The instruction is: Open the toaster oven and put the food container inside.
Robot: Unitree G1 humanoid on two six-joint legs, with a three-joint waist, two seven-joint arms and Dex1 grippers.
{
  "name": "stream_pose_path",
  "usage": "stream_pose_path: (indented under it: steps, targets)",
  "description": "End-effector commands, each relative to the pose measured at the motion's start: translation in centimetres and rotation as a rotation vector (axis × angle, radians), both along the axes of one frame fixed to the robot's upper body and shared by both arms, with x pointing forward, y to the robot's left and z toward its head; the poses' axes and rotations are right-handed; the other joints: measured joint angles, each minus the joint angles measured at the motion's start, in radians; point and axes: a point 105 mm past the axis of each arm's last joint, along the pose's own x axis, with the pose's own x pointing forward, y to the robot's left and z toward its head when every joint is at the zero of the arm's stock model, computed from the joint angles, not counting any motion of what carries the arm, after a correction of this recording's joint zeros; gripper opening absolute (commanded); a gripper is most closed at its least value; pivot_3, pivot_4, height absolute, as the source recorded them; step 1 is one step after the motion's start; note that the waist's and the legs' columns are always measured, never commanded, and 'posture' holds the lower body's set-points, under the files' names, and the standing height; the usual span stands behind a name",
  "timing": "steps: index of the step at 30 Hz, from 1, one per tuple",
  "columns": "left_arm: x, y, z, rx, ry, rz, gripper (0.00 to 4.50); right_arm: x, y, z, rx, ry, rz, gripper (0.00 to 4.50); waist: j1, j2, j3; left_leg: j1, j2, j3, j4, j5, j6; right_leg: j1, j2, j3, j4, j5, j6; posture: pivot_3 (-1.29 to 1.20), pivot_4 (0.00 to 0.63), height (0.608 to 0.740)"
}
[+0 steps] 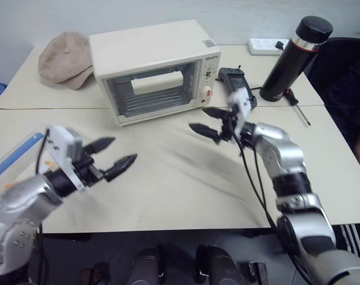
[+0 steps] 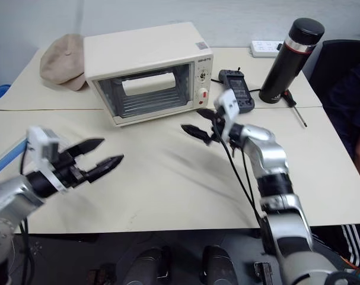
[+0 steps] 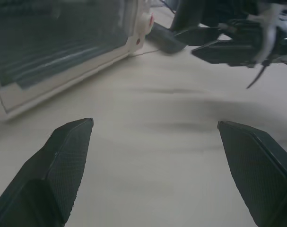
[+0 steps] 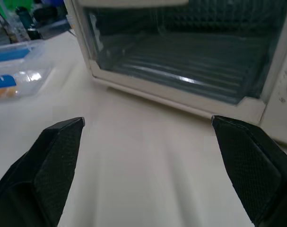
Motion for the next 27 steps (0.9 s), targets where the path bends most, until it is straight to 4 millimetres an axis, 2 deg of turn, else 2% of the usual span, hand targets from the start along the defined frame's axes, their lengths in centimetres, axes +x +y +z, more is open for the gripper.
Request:
stream_pose_path:
  steps: [1,6,16,21,26,27]
  targets:
    - [-0.9,-0.4,1.5,0.027,-0.034,-0.034,4.50,1.4,0.6,1.3,-0.004,-0.060,-0.015,4.48,-0.010,0.000,0.000,0.000,0.000,0.000,-0.001,0.000,0.000,0.000,0.001,0.000,0.002,0.000,0.000,0.00,0.150,0.740]
    - [-1.3,-0.6,2.3,0.054,-0.059,-0.034,4.50,2.5,2.5,3.7,0.008,-0.114,0.000,4.48,-0.014,0.000,0.000,-0.001,0.000,0.002,-0.001,0.000,0.000,-0.001,0.001,0.002,0.000,0.000,0.001,0.00,0.150,0.740]
    - [-1.1,-0.3,1.4,0.030,-0.048,0.035,4.50,0.7,5.3,5.7,0.034,-0.187,0.172,4.48,-0.015,0.000,0.000,-0.001,0.001,0.006,-0.001,0.000,0.000,-0.005,0.001,0.007,0.003,0.000,0.001,0.00,0.150,0.740]
    - [-0.6,-0.1,1.7,0.016,-0.061,0.057,4.50,-0.6,6.3,5.4,0.029,-0.204,0.255,4.48,-0.019,0.000,0.000,-0.002,0.002,0.008,-0.001,0.000,0.000,-0.007,0.001,0.009,0.005,0.000,0.001,0.00,0.150,0.740]
    - [0.7,1.3,2.8,0.022,-0.096,0.121,4.50,-1.7,6.3,3.8,0.002,-0.208,0.302,4.48,-0.023,0.000,0.000,-0.001,0.002,0.010,-0.002,0.000,0.000,-0.008,0.002,0.010,0.006,0.000,0.001,0.00,0.150,0.740]
    - [1.5,1.9,3.7,0.014,-0.121,0.143,4.09,-2.0,6.1,3.1,-0.012,-0.211,0.308,4.50,-0.025,0.000,0.000,-0.001,0.003,0.011,-0.002,0.000,0.000,-0.008,0.002,0.011,0.006,0.000,0.001,0.00,0.150,0.740]
